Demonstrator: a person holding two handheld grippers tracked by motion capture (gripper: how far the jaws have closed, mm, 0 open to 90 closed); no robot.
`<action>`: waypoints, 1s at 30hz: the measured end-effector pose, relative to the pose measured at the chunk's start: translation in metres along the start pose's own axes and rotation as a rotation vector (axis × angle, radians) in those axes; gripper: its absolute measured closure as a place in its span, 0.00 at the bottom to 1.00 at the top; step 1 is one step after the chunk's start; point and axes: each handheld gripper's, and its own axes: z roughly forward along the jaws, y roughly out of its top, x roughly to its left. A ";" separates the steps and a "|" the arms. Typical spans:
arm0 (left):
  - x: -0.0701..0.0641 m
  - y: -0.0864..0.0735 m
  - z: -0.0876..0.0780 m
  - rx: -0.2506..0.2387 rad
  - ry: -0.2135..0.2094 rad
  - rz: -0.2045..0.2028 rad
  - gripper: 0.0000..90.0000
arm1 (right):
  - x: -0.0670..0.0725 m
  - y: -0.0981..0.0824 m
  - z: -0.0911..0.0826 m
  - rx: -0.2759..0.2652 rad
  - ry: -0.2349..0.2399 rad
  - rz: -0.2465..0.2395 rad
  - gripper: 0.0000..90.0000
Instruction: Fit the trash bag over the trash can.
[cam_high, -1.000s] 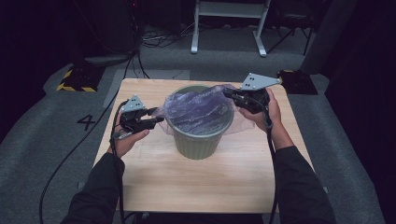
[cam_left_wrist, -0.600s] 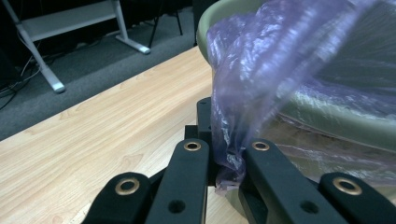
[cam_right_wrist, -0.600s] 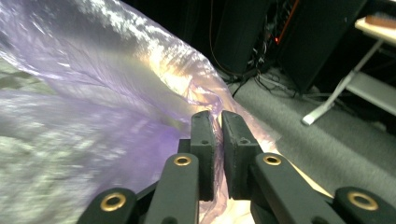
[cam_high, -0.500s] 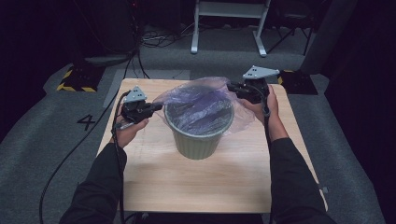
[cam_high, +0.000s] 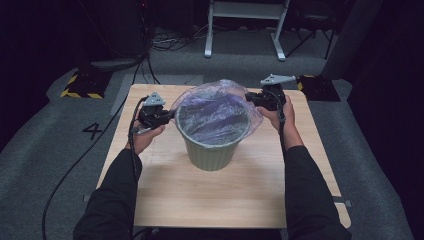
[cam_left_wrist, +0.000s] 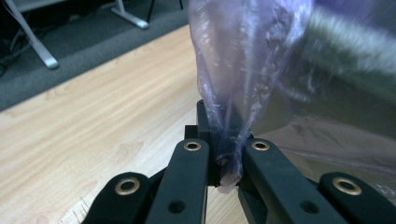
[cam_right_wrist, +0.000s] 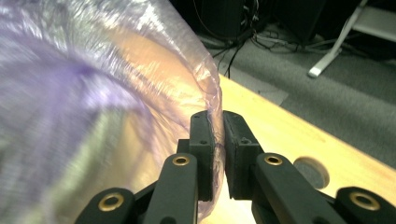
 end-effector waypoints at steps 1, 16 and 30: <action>0.001 -0.001 0.002 0.010 -0.005 -0.002 1.00 | -0.001 -0.003 0.002 0.013 -0.002 0.008 0.93; -0.003 -0.010 0.014 0.079 -0.063 -0.014 1.00 | 0.001 -0.046 0.017 0.052 0.059 0.068 0.94; -0.017 -0.018 -0.037 -0.057 0.020 0.003 0.30 | 0.002 -0.056 -0.033 -0.067 0.013 -0.027 0.59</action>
